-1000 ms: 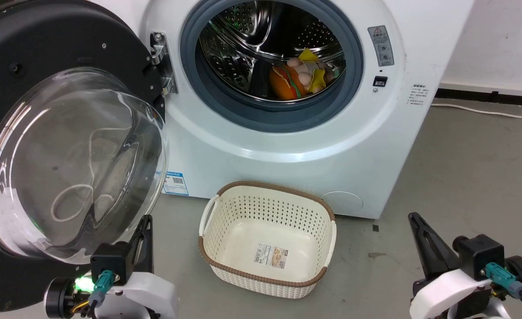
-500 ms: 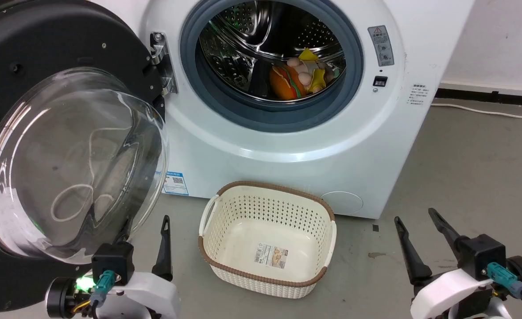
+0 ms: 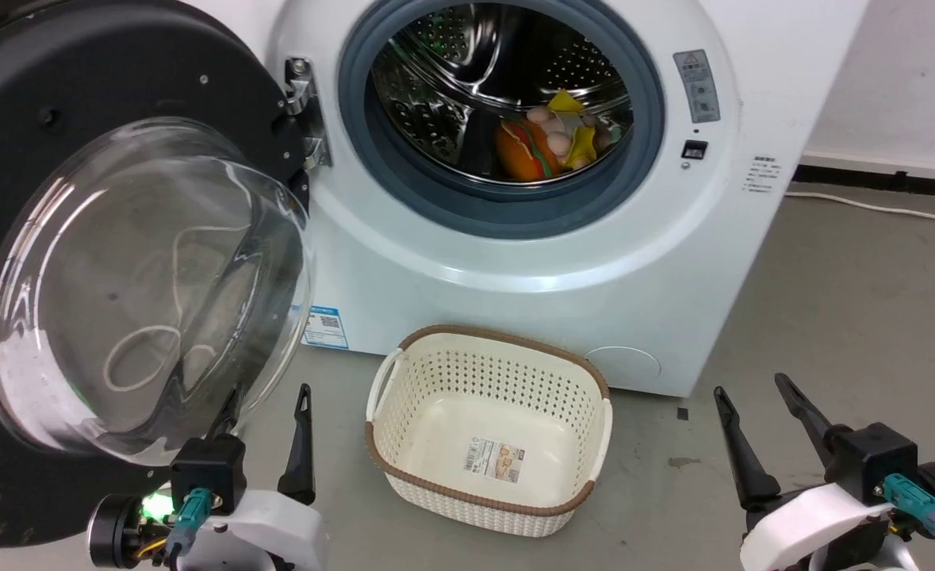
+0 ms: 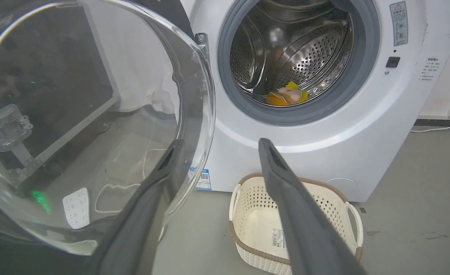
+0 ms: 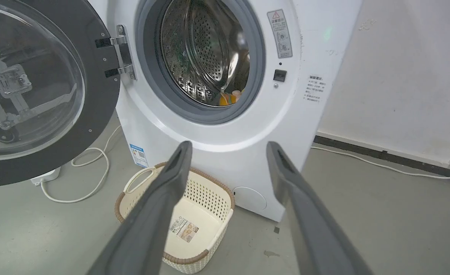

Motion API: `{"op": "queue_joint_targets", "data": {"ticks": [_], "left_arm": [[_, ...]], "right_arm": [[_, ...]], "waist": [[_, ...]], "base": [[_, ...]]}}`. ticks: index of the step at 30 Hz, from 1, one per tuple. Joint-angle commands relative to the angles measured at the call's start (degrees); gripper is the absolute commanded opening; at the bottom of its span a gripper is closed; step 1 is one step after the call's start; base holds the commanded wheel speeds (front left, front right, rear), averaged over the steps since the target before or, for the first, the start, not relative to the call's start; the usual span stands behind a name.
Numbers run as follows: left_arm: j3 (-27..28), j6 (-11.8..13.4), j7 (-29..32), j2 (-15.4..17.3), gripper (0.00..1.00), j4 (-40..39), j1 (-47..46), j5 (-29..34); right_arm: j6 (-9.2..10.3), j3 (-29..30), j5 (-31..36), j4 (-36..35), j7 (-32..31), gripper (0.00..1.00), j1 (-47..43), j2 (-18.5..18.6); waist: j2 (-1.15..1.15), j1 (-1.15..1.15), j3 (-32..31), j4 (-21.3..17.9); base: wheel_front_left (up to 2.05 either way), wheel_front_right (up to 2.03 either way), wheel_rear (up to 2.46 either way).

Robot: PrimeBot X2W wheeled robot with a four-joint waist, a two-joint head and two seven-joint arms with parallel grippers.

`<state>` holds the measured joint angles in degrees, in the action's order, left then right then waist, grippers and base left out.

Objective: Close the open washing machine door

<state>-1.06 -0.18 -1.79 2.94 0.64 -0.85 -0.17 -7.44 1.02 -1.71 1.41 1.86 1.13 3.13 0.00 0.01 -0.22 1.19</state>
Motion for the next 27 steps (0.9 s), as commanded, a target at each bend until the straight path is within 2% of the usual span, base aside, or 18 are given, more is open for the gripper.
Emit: {"op": "queue_joint_targets", "data": {"ticks": [1, 16, 27], "left_arm": [[-0.1, 0.0, -0.6, 0.2, 1.0, 0.2, -0.2, -0.1], [-0.8, -0.2, -2.4, 0.9, 1.0, 0.4, -0.1, -0.1], [0.2, 1.1, -3.7, 1.0, 1.0, -1.1, 0.8, -0.4]], "right_arm": [[-0.01, 0.2, -0.6, 0.2, 0.5, 1.0, -0.1, 0.0], [-0.01, -0.4, -1.8, 1.1, 2.3, 1.0, -0.6, -0.1], [-0.02, -3.7, -1.4, 3.1, 3.7, 1.0, 1.7, -0.1]], "waist": [[0.0, -0.01, -0.1, 0.3], [0.0, -0.01, -0.7, 6.4], [0.0, -0.01, 0.4, 9.9]], "base": [[0.0, 0.0, 0.0], [0.0, 0.0, 0.0], [0.0, 0.0, 0.0]]}}
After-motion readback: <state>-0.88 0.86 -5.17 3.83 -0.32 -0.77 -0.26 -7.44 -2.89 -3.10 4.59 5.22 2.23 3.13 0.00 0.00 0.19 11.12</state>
